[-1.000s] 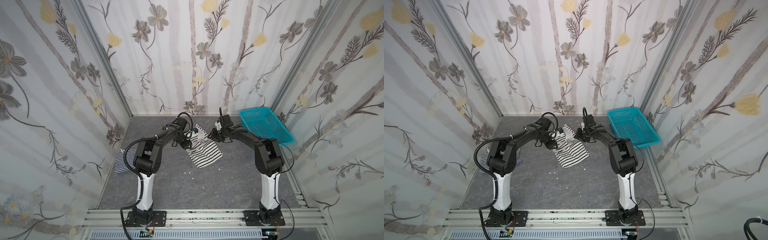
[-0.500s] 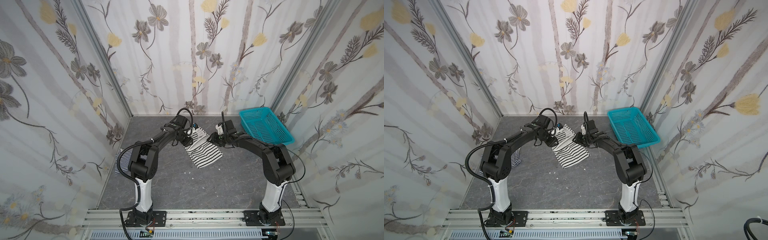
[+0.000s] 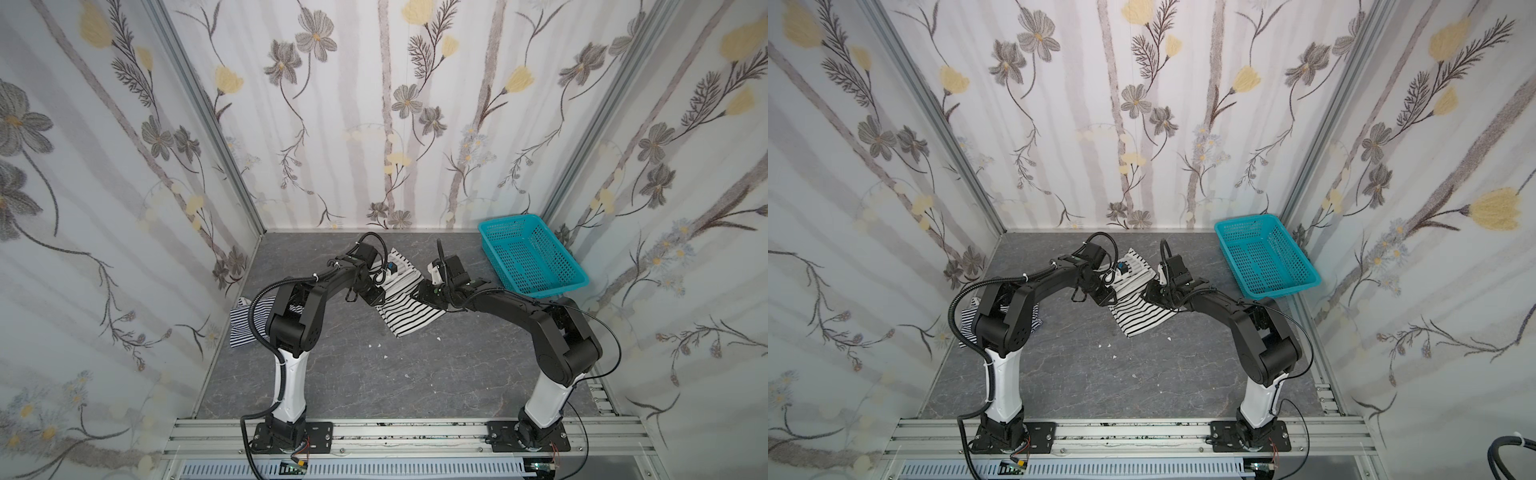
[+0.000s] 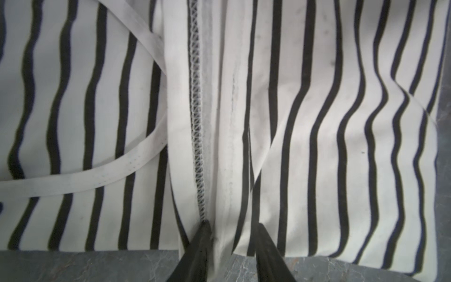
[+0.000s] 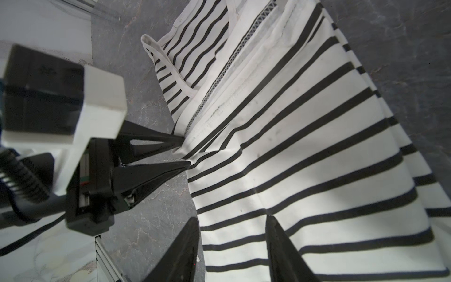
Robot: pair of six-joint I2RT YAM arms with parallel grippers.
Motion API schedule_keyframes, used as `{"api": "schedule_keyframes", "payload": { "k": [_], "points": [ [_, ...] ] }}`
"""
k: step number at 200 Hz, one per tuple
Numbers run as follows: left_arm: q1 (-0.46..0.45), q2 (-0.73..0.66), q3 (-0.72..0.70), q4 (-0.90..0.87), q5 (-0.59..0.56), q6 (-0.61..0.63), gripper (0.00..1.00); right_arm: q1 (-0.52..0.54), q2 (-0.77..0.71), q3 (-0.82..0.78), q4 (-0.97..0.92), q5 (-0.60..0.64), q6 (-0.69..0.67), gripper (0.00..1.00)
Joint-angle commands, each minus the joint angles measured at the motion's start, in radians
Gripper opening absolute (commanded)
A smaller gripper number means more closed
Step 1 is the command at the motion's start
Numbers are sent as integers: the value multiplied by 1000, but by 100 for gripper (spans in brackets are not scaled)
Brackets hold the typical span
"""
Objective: Fold and stack tank tops
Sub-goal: Move the tank top to the center of the table.
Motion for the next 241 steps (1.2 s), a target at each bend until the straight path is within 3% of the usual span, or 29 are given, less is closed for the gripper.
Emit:
{"api": "schedule_keyframes", "payload": {
  "k": [1,103,118,140,169,241],
  "points": [
    [9,25,14,-3,-28,36,34,14,-37,-29,103,-1,32,48],
    [23,81,16,-7,-99,64,39,6,-81,-101,131,18,34,49],
    [24,56,26,-9,-93,51,47,-13,-91,-102,109,34,24,50],
    [19,-36,4,-13,25,14,57,-37,-135,-133,85,62,15,53],
    [-33,-141,-64,-7,13,-4,58,-82,-189,-218,89,72,15,59],
    [-168,-250,-286,124,-142,-59,59,-153,-159,-332,180,38,31,58]
  ]
}}
